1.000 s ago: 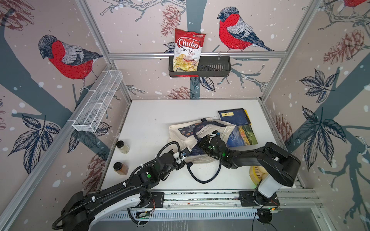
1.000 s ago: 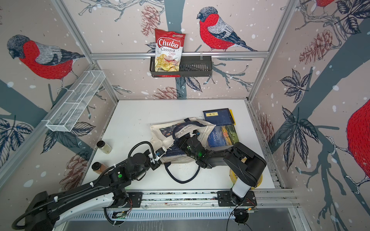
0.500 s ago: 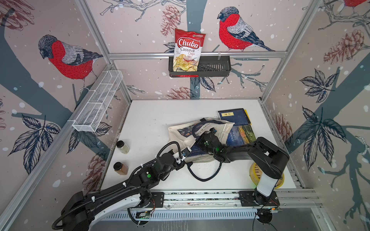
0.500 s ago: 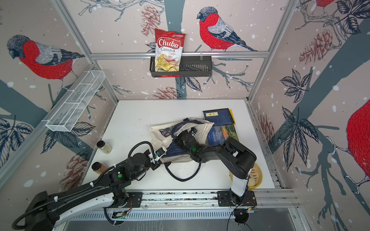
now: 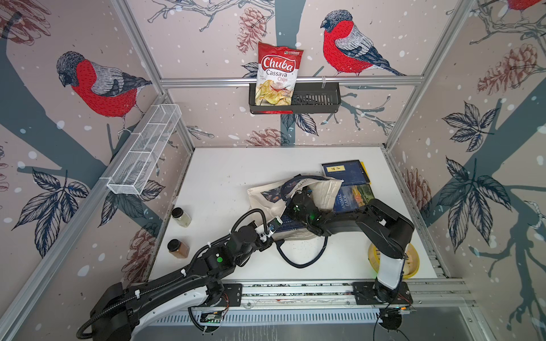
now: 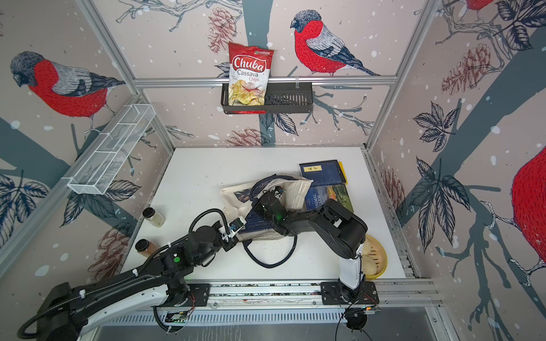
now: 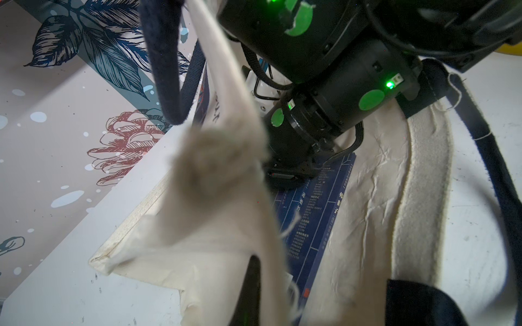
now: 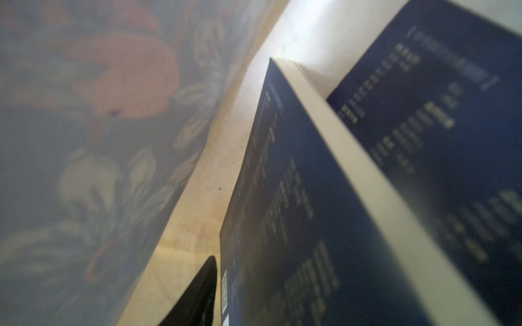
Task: Take out the books from the canvas bag
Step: Pick up the book from the canvas bag.
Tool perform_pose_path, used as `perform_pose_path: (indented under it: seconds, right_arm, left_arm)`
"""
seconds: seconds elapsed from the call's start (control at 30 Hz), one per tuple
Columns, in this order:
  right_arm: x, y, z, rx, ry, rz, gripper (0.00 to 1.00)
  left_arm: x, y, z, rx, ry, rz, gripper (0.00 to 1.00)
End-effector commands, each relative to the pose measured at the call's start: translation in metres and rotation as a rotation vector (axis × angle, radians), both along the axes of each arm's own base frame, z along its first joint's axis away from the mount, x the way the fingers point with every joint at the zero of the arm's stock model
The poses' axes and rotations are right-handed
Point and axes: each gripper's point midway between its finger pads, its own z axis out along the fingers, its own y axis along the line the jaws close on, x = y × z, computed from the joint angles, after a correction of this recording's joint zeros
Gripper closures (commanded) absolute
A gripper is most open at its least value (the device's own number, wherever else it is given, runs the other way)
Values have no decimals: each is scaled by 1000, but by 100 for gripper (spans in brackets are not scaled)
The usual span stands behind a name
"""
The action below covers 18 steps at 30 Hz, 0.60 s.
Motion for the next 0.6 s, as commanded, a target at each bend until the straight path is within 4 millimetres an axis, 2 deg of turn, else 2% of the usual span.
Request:
perform_pose_path:
  seconds: [0.0,0.2,0.3,0.4,0.57]
  right_arm:
    - [6,-5,-4,-19,0,-25,52]
    - [12,-4,0,-55,-32,-32,56]
    - [13,-4,-2,-71,-35,-29,65]
    - [14,-5,-4,-74,-31,-31,67]
    - [15,-6,-1,-83,-39,-28,78]
  left_arm:
    - [0,-9,23,-74,-46,-34,100]
    - [-1,-9,23,-75,-49,-36,100]
    - [-1,-10,23,-75,-48,-37,100]
    - [-1,-9,24,-78,-52,-35,100]
    - [0,-9,25,-78,-55,-33,100]
